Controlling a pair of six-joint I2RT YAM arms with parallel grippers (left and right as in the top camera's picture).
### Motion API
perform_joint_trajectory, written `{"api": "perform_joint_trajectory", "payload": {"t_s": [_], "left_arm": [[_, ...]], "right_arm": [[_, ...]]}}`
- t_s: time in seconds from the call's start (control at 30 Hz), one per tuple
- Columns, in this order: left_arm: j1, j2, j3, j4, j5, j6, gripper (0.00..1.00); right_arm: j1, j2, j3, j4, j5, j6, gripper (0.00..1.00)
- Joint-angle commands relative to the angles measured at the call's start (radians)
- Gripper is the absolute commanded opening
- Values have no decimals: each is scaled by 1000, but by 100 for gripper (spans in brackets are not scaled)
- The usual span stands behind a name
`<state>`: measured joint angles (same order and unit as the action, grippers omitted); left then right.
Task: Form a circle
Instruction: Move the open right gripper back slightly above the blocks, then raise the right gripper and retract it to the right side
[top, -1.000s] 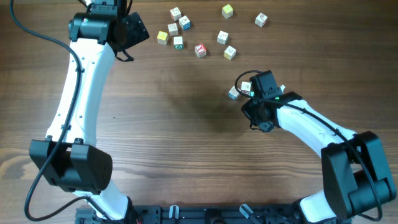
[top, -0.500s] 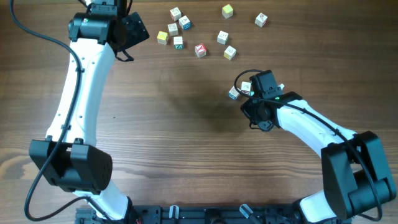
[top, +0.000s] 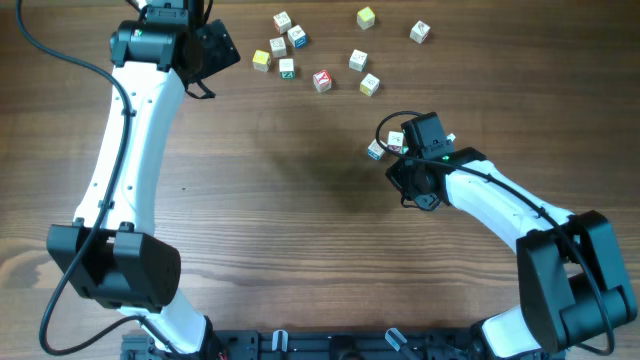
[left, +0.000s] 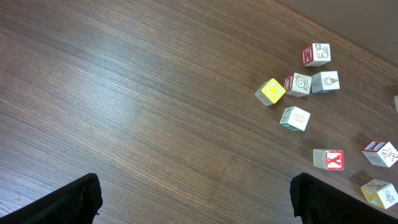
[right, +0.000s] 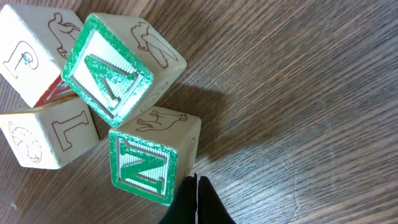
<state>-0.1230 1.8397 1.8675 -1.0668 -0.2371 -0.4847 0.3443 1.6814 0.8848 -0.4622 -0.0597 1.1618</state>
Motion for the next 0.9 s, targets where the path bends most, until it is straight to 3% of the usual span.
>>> {"api": "perform_joint_trajectory", "payload": {"t_s": [0.0,0.33,0.6,0.87], "left_arm": [[1,-22,18,0,5,-14,100],[2,-22,18,0,5,-14,100],[2,-22,18,0,5,-14,100],[2,-22,18,0,5,-14,100]], "right_arm": [[6,11,-10,-14,-11,-10,4],[-37,-161,53,-273,79,-14,4],[-137,-341,64,-272,85,-171,5],[-159,-356,64,-169,89,-253,18]]}}
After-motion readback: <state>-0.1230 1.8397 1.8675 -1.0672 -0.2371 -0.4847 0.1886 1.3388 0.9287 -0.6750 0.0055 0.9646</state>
